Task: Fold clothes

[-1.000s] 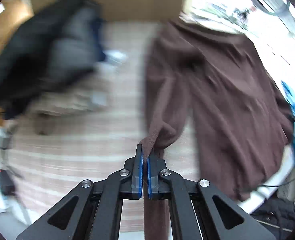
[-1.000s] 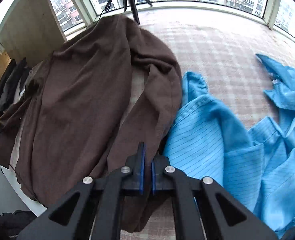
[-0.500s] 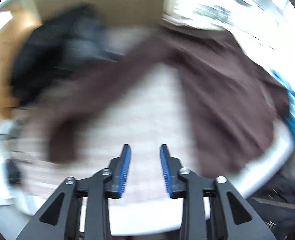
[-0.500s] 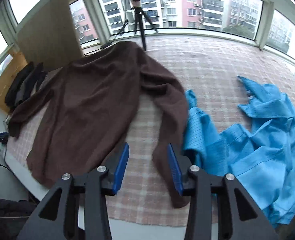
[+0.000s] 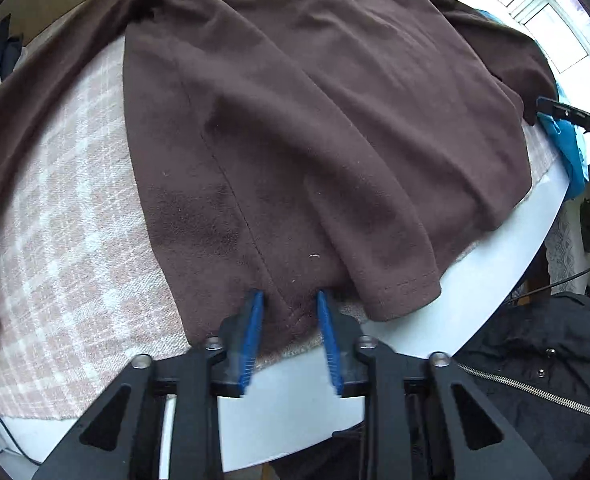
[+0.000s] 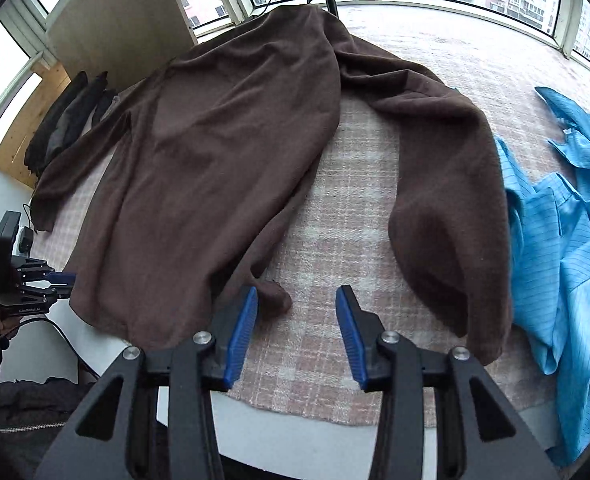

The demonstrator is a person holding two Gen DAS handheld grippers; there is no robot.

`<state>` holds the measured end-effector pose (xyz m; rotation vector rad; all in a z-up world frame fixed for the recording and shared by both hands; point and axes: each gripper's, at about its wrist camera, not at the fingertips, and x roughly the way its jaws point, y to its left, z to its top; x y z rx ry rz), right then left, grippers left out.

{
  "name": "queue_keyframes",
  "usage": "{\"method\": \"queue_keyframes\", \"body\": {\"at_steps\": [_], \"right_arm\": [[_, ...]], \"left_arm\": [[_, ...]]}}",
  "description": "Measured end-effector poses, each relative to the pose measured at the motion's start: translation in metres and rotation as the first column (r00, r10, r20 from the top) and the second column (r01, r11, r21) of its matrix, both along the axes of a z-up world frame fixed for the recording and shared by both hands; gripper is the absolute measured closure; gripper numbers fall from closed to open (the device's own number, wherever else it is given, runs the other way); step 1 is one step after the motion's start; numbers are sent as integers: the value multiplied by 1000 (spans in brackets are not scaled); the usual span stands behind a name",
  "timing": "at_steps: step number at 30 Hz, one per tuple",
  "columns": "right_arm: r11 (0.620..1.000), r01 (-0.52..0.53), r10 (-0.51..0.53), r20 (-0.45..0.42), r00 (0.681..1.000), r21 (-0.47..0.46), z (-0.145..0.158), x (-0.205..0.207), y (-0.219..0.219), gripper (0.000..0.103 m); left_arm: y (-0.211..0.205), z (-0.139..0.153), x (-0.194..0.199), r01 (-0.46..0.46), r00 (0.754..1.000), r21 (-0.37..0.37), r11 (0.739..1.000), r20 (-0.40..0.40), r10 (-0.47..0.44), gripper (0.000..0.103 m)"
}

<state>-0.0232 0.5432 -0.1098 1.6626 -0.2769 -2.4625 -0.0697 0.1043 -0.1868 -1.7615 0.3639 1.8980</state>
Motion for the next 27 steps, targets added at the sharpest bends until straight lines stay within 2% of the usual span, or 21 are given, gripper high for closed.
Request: {"method": "queue_keyframes", "body": {"at_steps": [2, 5, 10, 12, 16, 22, 23, 24, 27], "right_arm": [[1000, 13, -13, 1, 1000, -5, -2, 1, 3, 63], [1000, 9, -9, -1, 1000, -4, -4, 3, 5, 63], [998, -48, 47, 18, 999, 50, -12, 7, -3, 63], [995, -80, 79, 18, 997, 53, -14, 8, -8, 63], [988, -145, 145, 2, 989, 61, -21, 2, -23, 63], [968, -245, 243, 29, 969, 62, -40, -15, -49, 60], [969, -244, 242, 38, 969, 48, -43, -17, -50, 64], [972, -236, 235, 53, 971, 9, -44, -20, -49, 96], [979, -174, 179, 44, 983, -108, -22, -23, -35, 97]], "left_arm": [[-5, 4, -2, -25, 1000, 21, 999, -1, 25, 96], [-25, 28, -7, -102, 995, 111, 989, 6, 102, 97], [-88, 89, -12, -244, 965, 235, 941, -42, 260, 98], [-116, 101, -12, -289, 947, 232, 929, -70, 312, 98], [-152, 103, -27, -355, 923, 204, 912, -81, 377, 98], [-153, 104, -24, -361, 921, 191, 913, -78, 381, 98], [-152, 106, -26, -360, 921, 194, 913, -81, 380, 98], [-151, 109, -27, -356, 922, 199, 913, -86, 378, 98], [-150, 124, -34, -327, 926, 220, 919, -118, 358, 98]]}}
